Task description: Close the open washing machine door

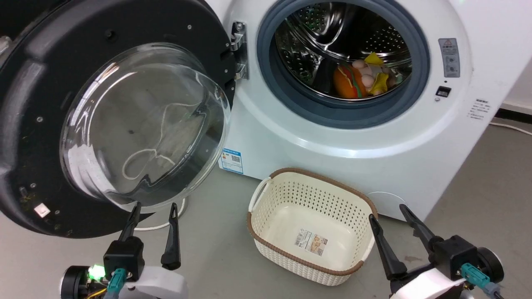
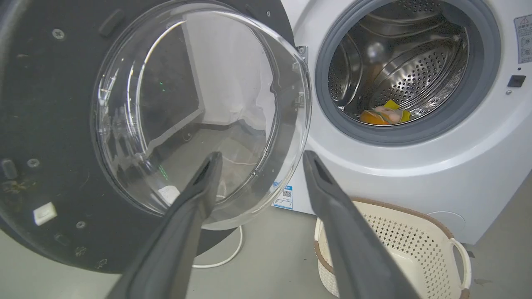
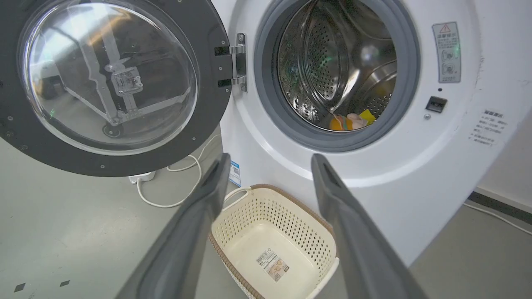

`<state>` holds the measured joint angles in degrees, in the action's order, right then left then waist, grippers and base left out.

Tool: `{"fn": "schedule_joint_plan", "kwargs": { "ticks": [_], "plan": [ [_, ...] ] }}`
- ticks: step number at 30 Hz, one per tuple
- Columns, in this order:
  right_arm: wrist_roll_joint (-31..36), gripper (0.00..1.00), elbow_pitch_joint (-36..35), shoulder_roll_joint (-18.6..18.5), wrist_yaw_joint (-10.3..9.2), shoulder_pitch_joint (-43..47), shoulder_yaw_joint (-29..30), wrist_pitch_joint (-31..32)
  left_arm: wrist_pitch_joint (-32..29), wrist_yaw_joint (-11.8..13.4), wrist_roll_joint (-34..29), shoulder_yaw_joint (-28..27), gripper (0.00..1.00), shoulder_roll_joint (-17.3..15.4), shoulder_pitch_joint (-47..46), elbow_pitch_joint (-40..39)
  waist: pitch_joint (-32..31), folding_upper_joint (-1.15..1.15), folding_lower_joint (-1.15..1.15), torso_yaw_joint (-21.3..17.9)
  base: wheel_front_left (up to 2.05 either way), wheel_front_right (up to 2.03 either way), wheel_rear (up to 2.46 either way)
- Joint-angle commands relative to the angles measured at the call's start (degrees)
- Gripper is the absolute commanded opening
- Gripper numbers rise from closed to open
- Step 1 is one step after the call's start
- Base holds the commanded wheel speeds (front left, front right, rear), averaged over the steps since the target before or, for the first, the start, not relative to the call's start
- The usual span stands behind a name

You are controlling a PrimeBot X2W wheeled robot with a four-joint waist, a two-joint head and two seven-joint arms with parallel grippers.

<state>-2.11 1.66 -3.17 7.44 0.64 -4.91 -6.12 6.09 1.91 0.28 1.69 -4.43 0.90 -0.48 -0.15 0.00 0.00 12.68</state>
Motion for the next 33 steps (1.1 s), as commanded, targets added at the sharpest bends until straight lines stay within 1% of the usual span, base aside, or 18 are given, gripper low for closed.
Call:
{"fn": "schedule_joint_plan", "kwargs": {
  "ticks": [1,22,23,24,25,30,33],
  "plan": [
    [-0.6,1.0,0.3,0.13,0.02,-0.88,-0.32,-0.47,0.5,0.35,0.4,0.04,1.0,-0.35,0.77,-0.27,-0.03,0.0,0.0,0.3,0.0,0.0,0.0],
    [-1.44,1.0,1.55,0.18,0.03,-0.7,-3.02,-2.99,3.02,0.96,1.2,0.0,1.0,-0.73,1.59,-0.3,-0.3,0.0,0.0,5.18,0.0,0.0,0.0],
    [-1.47,1.0,1.59,0.18,0.03,-0.68,-3.1,-3.1,3.14,0.88,1.36,0.0,0.83,-0.71,1.64,-0.25,-0.28,0.0,0.0,5.43,0.0,0.0,0.0],
    [-1.5,1.0,1.63,0.18,0.03,-0.67,-3.17,-3.22,3.25,0.8,1.49,-0.01,0.27,-0.71,1.67,-0.23,-0.25,0.0,0.0,5.68,0.0,0.0,0.0],
    [-1.51,1.0,1.67,0.18,0.03,-0.65,-3.23,-3.34,3.37,0.56,1.69,0.04,0.0,-0.73,1.69,-0.22,-0.22,0.0,0.0,5.94,0.0,0.0,0.0],
    [-1.51,1.0,1.65,0.2,0.03,-0.1,-3.09,-3.94,3.97,-0.66,3.93,-0.95,0.0,-0.51,1.29,-1.64,0.0,0.0,0.0,7.33,0.0,0.0,0.0],
    [-1.39,1.0,1.3,0.2,0.03,0.59,-2.77,-4.3,4.33,-1.66,6.05,-3.09,0.0,-0.74,0.17,-3.79,0.49,0.0,0.0,8.16,0.0,0.0,0.0]
  ]
}}
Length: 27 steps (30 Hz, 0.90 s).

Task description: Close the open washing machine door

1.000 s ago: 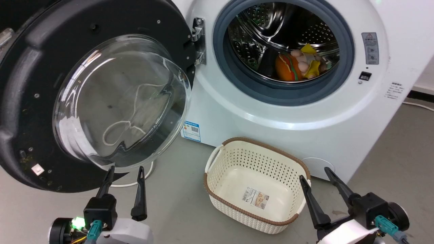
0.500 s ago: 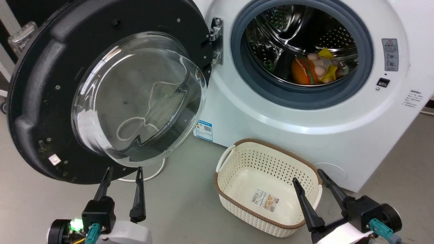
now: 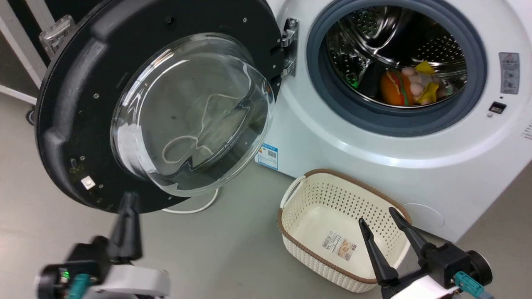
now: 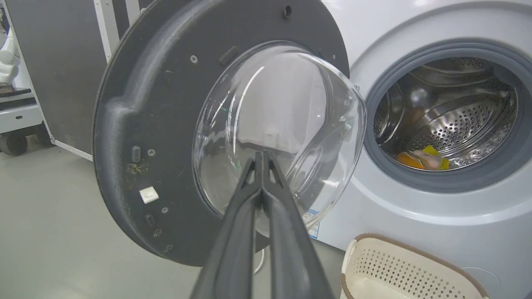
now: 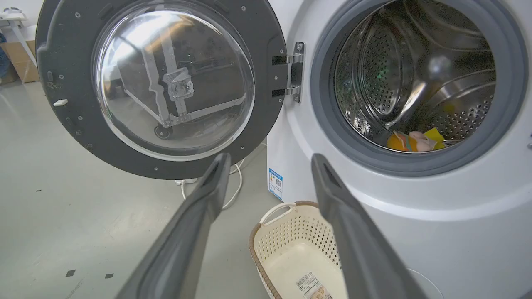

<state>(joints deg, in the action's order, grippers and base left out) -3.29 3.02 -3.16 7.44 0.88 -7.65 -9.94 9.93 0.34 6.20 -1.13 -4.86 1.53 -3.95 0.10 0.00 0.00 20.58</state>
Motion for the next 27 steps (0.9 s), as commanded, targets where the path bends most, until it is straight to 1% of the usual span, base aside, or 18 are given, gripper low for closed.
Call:
{"fn": "schedule_joint_plan", "kwargs": {
  "ticks": [1,6,9,12,15,17,22,25,27],
  "plan": [
    [-0.09,1.0,-0.17,0.19,0.03,0.59,0.07,-0.61,0.62,-0.62,0.68,-1.06,0.0,-0.74,-1.01,-1.01,0.51,0.0,0.0,0.5,0.0,0.0,0.0],
    [0.67,1.0,-0.73,-0.09,0.03,0.65,-0.07,-1.21,1.22,-2.86,5.44,-6.75,0.0,-3.35,-5.3,-3.64,2.84,0.0,0.0,0.55,0.0,0.0,0.0],
    [0.72,1.0,-0.87,-0.69,0.03,0.0,-0.4,-1.57,1.17,-3.64,10.02,-10.62,0.0,-5.55,-9.43,-3.44,4.31,0.0,0.0,0.3,0.0,0.0,0.0],
    [0.57,1.0,-0.94,-1.3,0.04,-0.81,-0.73,-1.93,-1.03,-4.08,16.05,-14.6,0.0,-8.16,-14.82,-1.61,5.68,0.0,0.0,0.14,0.0,0.0,0.0],
    [0.33,1.0,-0.93,-1.83,0.04,-1.65,-1.21,-2.28,-4.57,-4.22,21.71,-18.03,0.0,-11.47,-20.48,2.11,6.93,0.0,0.0,-0.11,0.0,0.0,0.0],
    [0.13,1.0,-0.91,-2.18,0.04,-2.19,-1.59,-2.52,-7.71,-3.58,25.59,-20.23,0.0,-13.43,-24.08,5.83,7.74,0.0,0.0,-0.32,0.0,0.0,0.0],
    [-0.38,1.0,-0.99,-2.83,0.04,-3.51,-2.19,-3.12,-15.21,-0.63,34.96,-26.07,0.0,-17.69,-32.09,16.15,9.53,0.0,0.0,-0.92,0.0,0.0,0.0],
    [-0.62,1.0,-0.92,-3.2,0.04,-3.98,-2.63,-3.48,-20.79,1.47,41.85,-29.69,0.0,-18.89,-36.06,22.19,10.32,0.0,0.0,-1.26,0.0,0.0,0.0],
    [-0.74,1.0,-0.8,-3.37,0.04,-4.11,-2.66,-3.72,-25.23,3.24,46.67,-31.83,0.0,-18.97,-38.24,25.27,10.72,0.0,0.0,-1.27,0.0,0.0,0.0]
  ]
}}
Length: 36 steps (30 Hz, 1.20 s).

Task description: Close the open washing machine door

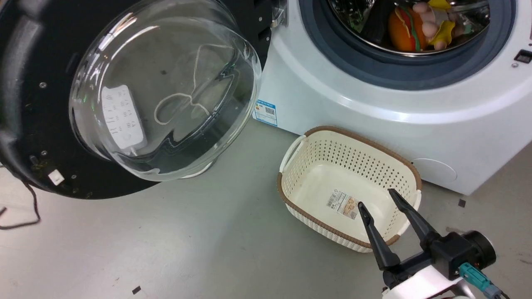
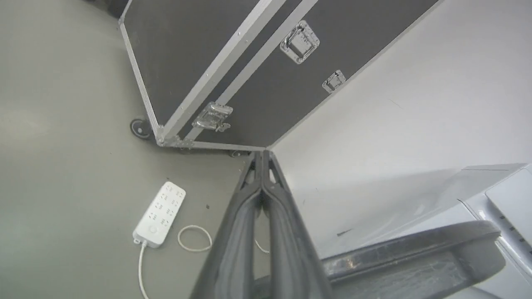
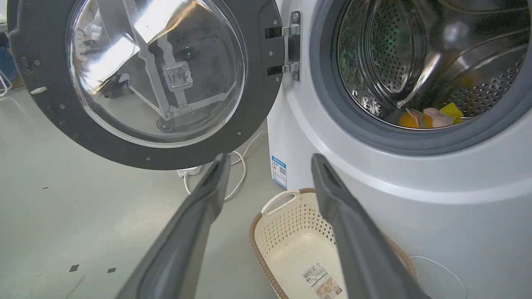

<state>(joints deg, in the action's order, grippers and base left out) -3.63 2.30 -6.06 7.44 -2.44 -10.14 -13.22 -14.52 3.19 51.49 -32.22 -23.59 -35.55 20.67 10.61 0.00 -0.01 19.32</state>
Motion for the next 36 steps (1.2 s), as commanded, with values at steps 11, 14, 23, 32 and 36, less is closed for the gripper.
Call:
{"fn": "schedule_joint_plan", "kwargs": {
  "ticks": [11,14,23,32,36],
  "plan": [
    [-0.89,1.0,0.21,-1.41,0.05,-1.47,-0.96,-1.75,-17.17,1.07,15.06,-3.33,0.0,-0.64,-5.63,10.26,2.27,0.0,0.01,1.18,0.0,0.0,0.0],
    [-0.93,1.0,0.26,-1.51,0.05,-1.42,-0.82,-1.78,-18.94,0.38,16.15,-3.11,0.0,-0.23,-5.55,10.94,2.26,0.0,0.01,1.11,0.0,0.0,0.0],
    [-0.97,1.0,0.6,-1.72,0.05,-0.83,0.12,-1.78,-28.21,-2.53,20.04,-0.39,0.0,2.77,-3.42,9.53,1.08,0.0,0.01,0.63,0.0,0.0,0.0],
    [-0.88,1.0,1.39,-0.15,0.05,0.31,2.02,-1.78,-40.89,-2.7,26.04,1.56,0.0,7.27,4.1,1.93,-2.91,0.0,0.01,-0.1,0.0,0.0,0.0],
    [-0.67,1.0,1.73,0.56,0.05,0.68,3.51,-1.78,-46.14,-1.89,28.62,3.44,0.0,11.13,8.45,-3.42,-4.6,0.0,0.01,-0.3,0.0,0.0,0.0]
  ]
}}
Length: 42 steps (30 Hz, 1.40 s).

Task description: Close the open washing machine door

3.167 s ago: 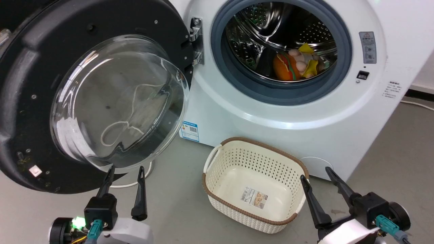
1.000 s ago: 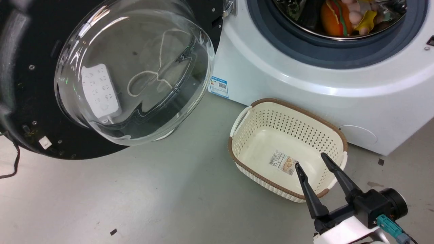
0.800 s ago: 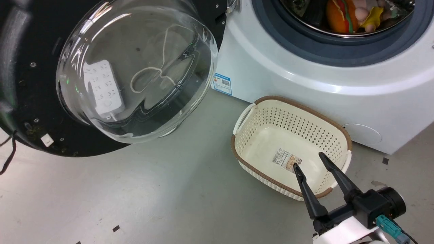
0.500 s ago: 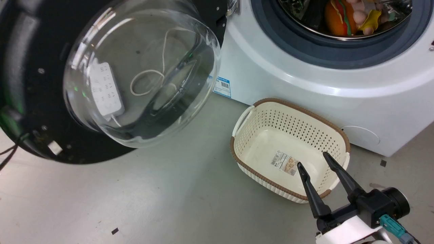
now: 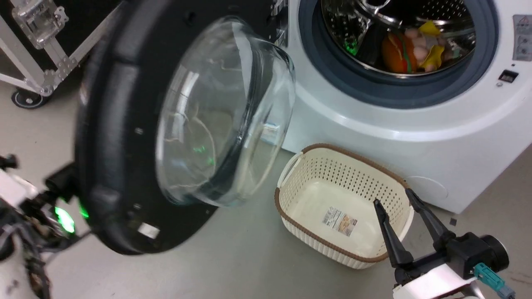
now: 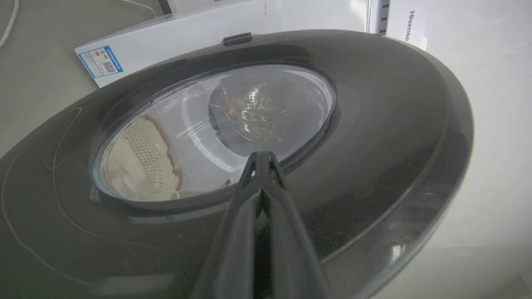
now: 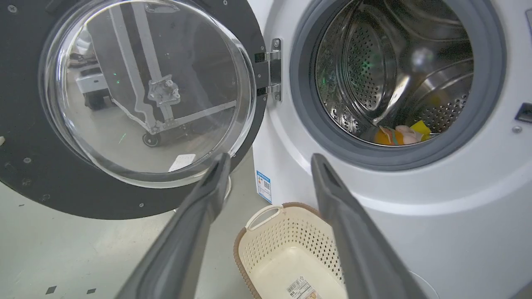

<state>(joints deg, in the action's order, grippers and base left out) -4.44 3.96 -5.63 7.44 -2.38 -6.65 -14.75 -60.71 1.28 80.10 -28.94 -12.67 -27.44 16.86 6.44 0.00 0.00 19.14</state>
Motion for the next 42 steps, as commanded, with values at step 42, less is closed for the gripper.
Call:
{"fn": "schedule_joint_plan", "kwargs": {
  "ticks": [42],
  "plan": [
    [1.02,1.0,-0.18,1.97,0.05,-2.88,6.38,-0.25,45.57,-7.15,20.13,44.88,0.0,9.79,2.09,-2.06,8.77,0.0,0.0,-35.25,0.0,0.0,0.0]
  ]
}}
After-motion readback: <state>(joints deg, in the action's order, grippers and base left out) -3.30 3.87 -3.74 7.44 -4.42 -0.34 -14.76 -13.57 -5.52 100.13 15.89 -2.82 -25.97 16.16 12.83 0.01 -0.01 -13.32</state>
